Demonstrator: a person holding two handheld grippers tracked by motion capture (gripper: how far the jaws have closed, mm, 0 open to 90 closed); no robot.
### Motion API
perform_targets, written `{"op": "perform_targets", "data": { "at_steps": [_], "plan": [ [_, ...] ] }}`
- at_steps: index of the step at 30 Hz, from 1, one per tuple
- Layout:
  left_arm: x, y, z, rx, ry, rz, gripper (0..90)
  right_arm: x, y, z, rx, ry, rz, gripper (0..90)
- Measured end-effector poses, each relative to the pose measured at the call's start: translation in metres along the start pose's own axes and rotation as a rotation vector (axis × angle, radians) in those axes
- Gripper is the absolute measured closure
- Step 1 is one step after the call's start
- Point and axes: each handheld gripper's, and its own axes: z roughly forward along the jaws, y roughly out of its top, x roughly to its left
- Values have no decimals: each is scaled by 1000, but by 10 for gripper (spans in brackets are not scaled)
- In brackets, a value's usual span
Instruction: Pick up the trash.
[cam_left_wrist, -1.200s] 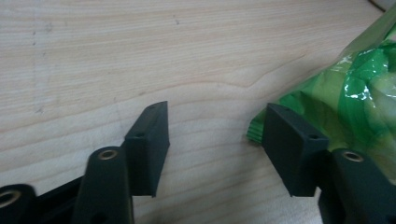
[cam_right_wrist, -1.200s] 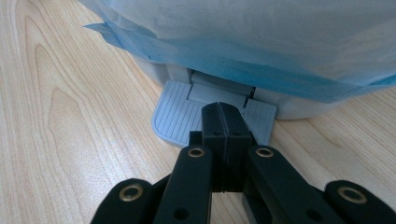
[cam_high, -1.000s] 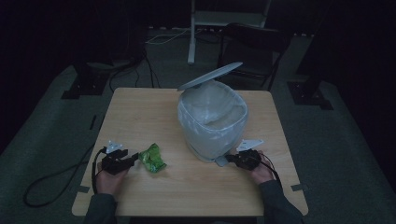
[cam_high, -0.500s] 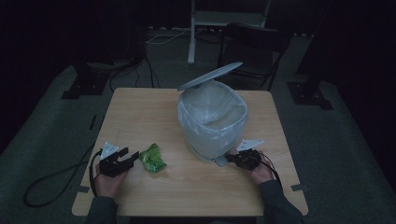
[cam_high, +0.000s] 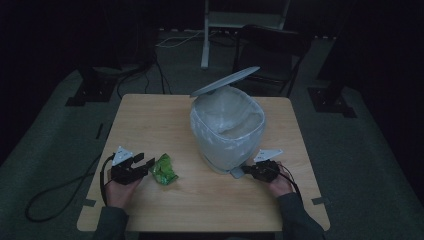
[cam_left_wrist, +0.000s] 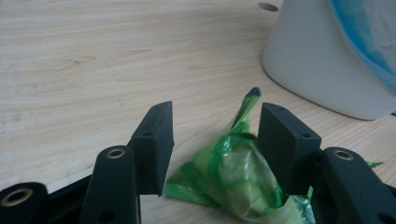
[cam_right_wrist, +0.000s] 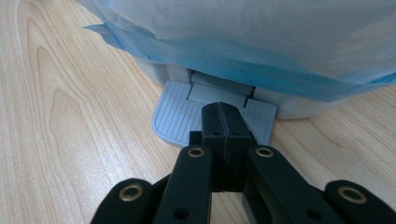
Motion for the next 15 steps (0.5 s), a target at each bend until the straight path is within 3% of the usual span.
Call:
{"op": "perform_targets", "data": {
  "at_steps": [9, 15],
  "plan": [
    [-13, 22, 18, 90, -9, 129, 603, -1, 0, 0, -3, 6, 3, 900],
    [-13, 28, 31, 131, -28, 138, 627, -1, 0, 0, -3, 6, 2, 900]
  ]
}}
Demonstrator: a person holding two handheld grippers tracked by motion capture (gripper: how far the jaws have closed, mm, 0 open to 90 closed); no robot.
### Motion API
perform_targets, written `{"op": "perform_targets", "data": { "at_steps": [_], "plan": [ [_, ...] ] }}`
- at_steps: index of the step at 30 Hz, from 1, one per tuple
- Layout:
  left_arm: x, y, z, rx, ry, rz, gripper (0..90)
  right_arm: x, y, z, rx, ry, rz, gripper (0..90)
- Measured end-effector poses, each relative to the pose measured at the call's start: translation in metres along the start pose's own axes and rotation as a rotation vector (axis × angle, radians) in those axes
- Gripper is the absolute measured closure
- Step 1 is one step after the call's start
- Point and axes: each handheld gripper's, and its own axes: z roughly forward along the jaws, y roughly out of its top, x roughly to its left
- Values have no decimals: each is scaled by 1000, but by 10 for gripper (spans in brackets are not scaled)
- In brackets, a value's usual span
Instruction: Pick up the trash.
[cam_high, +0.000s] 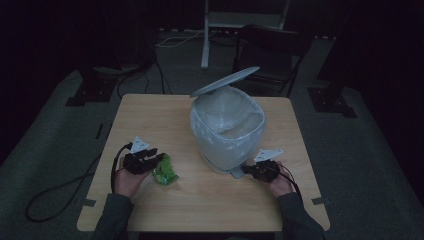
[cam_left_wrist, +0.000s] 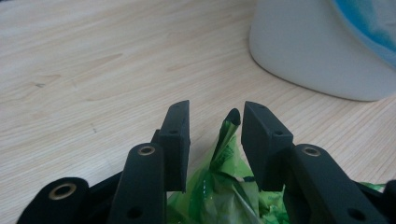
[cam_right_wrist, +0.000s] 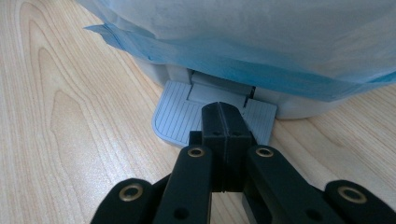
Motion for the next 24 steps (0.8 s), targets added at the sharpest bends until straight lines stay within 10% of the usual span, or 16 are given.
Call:
{"op": "perform_targets", "data": {
  "at_steps": [13, 24],
  "plan": [
    [-1, 1, 21, 95, -23, -2, 804, 0, 0, 0, -1, 0, -3, 900],
    [2, 1, 15, 79, -6, -13, 900, 0, 0, 0, -1, -2, -5, 900]
  ]
}}
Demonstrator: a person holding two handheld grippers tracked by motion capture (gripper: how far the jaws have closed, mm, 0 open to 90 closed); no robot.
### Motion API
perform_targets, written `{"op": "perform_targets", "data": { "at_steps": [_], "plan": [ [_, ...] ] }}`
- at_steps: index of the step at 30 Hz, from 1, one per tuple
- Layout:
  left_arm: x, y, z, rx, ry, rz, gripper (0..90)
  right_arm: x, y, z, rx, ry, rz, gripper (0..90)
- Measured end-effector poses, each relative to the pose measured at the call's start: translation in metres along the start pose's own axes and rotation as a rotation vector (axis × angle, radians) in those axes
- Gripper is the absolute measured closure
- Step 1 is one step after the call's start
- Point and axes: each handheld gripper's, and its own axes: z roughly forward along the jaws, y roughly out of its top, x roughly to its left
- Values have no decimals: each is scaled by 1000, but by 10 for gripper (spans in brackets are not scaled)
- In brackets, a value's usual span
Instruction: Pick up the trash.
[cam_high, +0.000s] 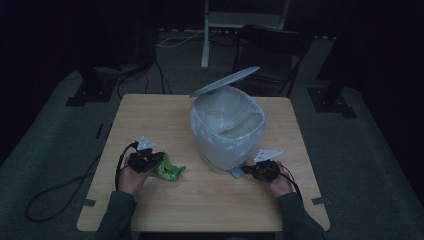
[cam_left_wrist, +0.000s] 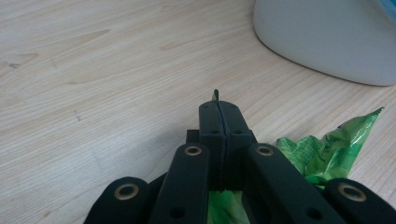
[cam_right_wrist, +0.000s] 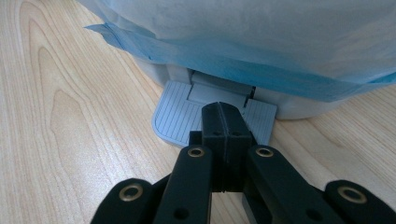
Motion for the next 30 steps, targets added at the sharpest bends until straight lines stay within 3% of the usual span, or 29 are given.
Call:
{"op": "perform_targets", "data": {
  "at_steps": [30],
  "plan": [
    [5, 15, -30, -92, 13, -18, 900, 0, 0, 0, 0, 3, 3, 900]
  ]
}}
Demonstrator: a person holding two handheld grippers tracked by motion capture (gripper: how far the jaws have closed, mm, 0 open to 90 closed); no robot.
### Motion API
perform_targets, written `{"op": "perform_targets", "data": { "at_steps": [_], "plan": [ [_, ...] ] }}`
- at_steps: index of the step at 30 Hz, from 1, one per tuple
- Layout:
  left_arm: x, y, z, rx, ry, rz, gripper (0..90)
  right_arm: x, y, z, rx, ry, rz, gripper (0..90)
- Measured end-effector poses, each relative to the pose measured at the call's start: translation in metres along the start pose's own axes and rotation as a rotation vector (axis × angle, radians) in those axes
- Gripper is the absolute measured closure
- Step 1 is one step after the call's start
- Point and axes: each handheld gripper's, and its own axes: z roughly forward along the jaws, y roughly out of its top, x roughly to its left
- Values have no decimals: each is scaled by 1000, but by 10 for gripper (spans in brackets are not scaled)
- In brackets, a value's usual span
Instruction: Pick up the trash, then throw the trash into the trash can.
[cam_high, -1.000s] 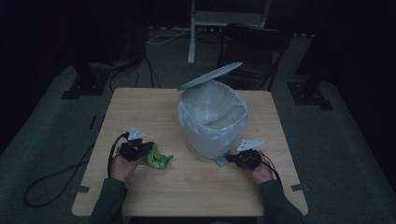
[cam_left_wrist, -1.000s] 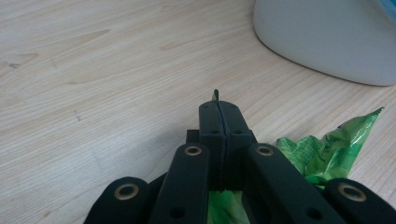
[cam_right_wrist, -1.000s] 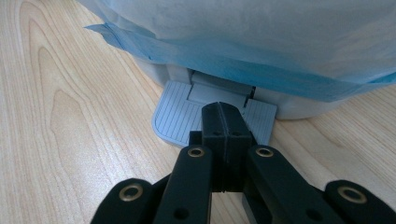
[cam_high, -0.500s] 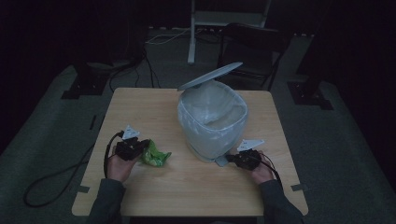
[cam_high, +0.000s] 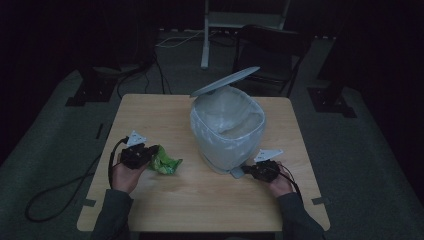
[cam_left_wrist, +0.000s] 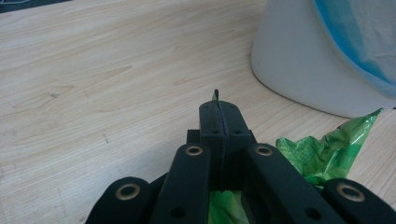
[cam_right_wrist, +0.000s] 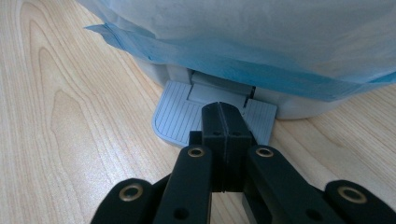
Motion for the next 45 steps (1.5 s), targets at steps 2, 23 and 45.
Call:
{"op": "perform_targets", "data": {
  "at_steps": [2, 23, 45],
  "plan": [
    [0, 0, 0, -2, -1, -1, 900, 0, 0, 0, -1, 1, 0, 900],
    [-1, 5, -5, -14, 2, 3, 900, 0, 0, 0, -1, 0, 1, 900],
    [0, 9, -15, -45, 3, -10, 900, 0, 0, 0, -3, 1, 2, 900]
  ]
}}
